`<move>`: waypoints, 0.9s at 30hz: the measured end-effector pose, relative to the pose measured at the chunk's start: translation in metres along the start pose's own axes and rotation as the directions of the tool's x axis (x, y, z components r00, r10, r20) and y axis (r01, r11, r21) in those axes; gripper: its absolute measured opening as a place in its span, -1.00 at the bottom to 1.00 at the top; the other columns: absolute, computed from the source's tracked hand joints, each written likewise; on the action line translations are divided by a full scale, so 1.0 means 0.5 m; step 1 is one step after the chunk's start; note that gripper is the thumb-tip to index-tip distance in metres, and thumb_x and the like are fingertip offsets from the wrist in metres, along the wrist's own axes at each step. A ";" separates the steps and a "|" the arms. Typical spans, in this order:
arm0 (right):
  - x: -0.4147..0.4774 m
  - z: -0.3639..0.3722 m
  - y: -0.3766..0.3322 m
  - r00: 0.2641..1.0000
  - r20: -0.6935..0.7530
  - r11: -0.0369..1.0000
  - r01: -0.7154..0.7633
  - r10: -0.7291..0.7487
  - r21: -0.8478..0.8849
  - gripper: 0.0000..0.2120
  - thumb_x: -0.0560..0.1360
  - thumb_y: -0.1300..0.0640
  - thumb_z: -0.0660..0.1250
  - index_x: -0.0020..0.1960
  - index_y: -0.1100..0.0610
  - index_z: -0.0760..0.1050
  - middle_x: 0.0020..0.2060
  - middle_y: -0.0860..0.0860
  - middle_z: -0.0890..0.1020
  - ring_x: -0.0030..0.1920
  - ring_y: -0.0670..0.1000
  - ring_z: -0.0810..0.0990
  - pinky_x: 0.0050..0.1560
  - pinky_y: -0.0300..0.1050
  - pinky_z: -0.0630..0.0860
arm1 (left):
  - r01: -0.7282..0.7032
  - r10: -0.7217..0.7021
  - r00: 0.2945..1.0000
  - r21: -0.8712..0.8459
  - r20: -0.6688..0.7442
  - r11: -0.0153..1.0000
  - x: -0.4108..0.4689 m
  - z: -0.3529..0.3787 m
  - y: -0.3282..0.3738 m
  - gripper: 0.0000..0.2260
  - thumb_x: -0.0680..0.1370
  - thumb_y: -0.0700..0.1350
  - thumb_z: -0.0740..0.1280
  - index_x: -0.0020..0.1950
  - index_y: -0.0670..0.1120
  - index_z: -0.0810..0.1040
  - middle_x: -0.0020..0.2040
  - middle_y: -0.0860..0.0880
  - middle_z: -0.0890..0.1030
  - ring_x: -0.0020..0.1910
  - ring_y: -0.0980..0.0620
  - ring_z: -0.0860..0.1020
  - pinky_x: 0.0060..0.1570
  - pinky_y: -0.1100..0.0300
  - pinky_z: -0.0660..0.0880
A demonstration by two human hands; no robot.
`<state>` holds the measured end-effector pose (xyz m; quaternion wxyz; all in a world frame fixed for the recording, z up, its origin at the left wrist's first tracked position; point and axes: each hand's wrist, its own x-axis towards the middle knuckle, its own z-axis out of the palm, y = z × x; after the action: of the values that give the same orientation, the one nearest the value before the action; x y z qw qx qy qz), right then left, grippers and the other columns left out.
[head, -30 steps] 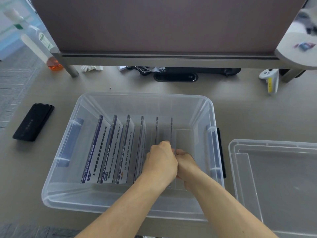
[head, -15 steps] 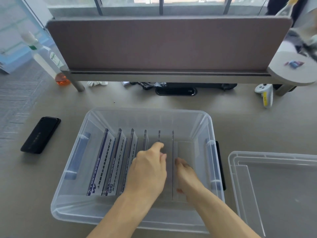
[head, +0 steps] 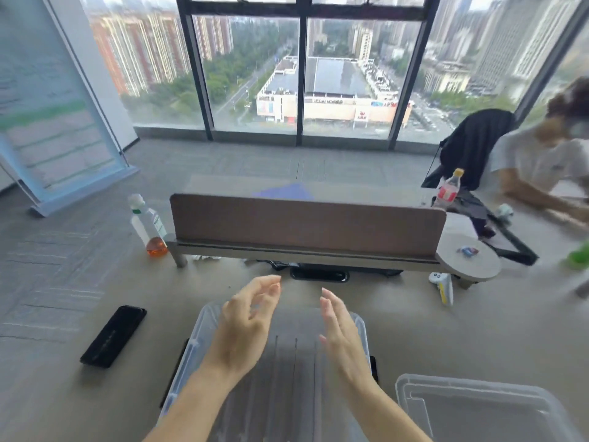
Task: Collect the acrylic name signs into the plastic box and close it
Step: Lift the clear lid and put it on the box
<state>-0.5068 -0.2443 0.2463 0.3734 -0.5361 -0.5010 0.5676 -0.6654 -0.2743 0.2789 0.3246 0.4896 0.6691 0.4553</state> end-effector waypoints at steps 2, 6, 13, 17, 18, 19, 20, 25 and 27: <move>-0.019 -0.005 -0.102 0.991 0.004 0.990 0.135 -0.135 0.050 -0.58 0.60 -0.26 0.14 0.43 -0.23 0.38 0.30 -0.42 0.44 0.32 -0.41 0.38 0.48 0.08 0.33 | -0.087 0.084 0.995 -0.046 -0.057 0.995 0.011 -0.047 0.073 -0.67 0.59 0.24 0.21 0.27 0.20 0.60 0.18 0.26 0.67 0.22 0.32 0.58 0.34 0.09 0.49; -0.054 -0.019 -0.291 0.925 -0.028 0.922 0.381 -0.380 0.069 -0.45 0.43 -0.42 0.19 0.37 -0.28 0.43 0.32 -0.30 0.52 0.35 -0.32 0.44 0.46 0.14 0.35 | -0.283 0.271 0.952 -0.072 -0.139 0.956 0.035 -0.140 0.218 -0.37 0.48 0.50 0.15 0.36 0.14 0.56 0.29 0.20 0.62 0.29 0.25 0.56 0.36 -0.03 0.49; -0.124 -0.070 -0.491 0.756 -0.093 0.761 0.647 -0.648 -0.041 -0.47 0.54 -0.26 0.14 0.45 -0.11 0.38 0.35 -0.19 0.53 0.38 -0.15 0.47 0.39 0.17 0.44 | -0.514 0.467 0.854 -0.230 -0.230 0.826 0.060 -0.198 0.415 -0.52 0.53 0.29 0.20 0.31 0.08 0.57 0.22 0.10 0.66 0.25 0.10 0.61 0.28 -0.08 0.55; -0.156 -0.130 -0.485 0.739 -0.179 0.758 0.649 -0.649 -0.072 -0.51 0.59 -0.18 0.12 0.48 -0.06 0.37 0.40 -0.08 0.50 0.40 -0.10 0.47 0.33 0.14 0.49 | -0.534 0.504 0.845 -0.315 -0.177 0.785 0.028 -0.144 0.439 -0.64 0.55 0.22 0.22 0.25 0.11 0.56 0.20 0.01 0.67 0.23 0.05 0.63 0.27 -0.10 0.57; -0.167 -0.151 -0.475 0.733 -0.196 0.756 0.649 -0.651 -0.086 -0.52 0.59 -0.17 0.11 0.46 -0.06 0.38 0.40 -0.09 0.49 0.40 -0.10 0.46 0.33 0.12 0.50 | -0.541 0.516 0.840 -0.330 -0.167 0.774 0.016 -0.126 0.438 -0.64 0.57 0.20 0.21 0.26 0.07 0.56 0.21 0.00 0.67 0.23 0.03 0.63 0.26 -0.10 0.57; -0.178 -0.174 -0.465 0.725 -0.207 0.752 0.651 -0.656 -0.101 -0.57 0.59 -0.16 0.11 0.42 -0.10 0.40 0.39 -0.11 0.50 0.41 -0.09 0.45 0.32 0.11 0.50 | -0.551 0.533 0.832 -0.334 -0.154 0.764 0.005 -0.107 0.438 -0.62 0.59 0.18 0.20 0.29 0.03 0.56 0.23 -0.02 0.66 0.24 0.02 0.62 0.26 -0.09 0.57; -0.190 -0.195 -0.456 0.724 -0.216 0.753 0.650 -0.655 -0.104 -0.64 0.59 -0.15 0.10 0.36 -0.17 0.42 0.37 -0.14 0.50 0.40 -0.09 0.46 0.32 0.11 0.51 | -0.558 0.546 0.826 -0.328 -0.138 0.762 -0.006 -0.086 0.437 -0.60 0.60 0.16 0.20 0.32 -0.02 0.55 0.24 -0.04 0.65 0.25 0.01 0.62 0.26 -0.07 0.57; -0.236 -0.332 -0.405 0.713 -0.355 0.784 0.610 -0.605 -0.112 -0.52 0.58 -0.14 0.11 0.44 -0.01 0.40 0.33 -0.06 0.55 0.31 -0.12 0.54 0.31 0.06 0.51 | -0.554 0.561 0.823 -0.351 -0.091 0.755 -0.059 0.036 0.449 -0.59 0.60 0.15 0.22 0.31 -0.06 0.55 0.21 -0.04 0.66 0.25 -0.03 0.61 0.24 -0.12 0.57; -0.247 -0.396 -0.381 0.716 -0.373 0.795 0.597 -0.589 -0.110 -0.47 0.56 -0.19 0.13 0.46 0.01 0.39 0.34 -0.03 0.55 0.32 -0.11 0.53 0.32 0.06 0.50 | -0.553 0.569 0.819 -0.360 -0.070 0.751 -0.075 0.098 0.458 -0.62 0.60 0.13 0.23 0.30 -0.05 0.55 0.21 -0.03 0.67 0.26 -0.01 0.62 0.26 -0.15 0.55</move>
<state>-0.3158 -0.2877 0.4750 0.6318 -0.4455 -0.5565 0.3044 -0.5284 -0.2714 0.4725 0.2728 0.6085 0.3875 0.6365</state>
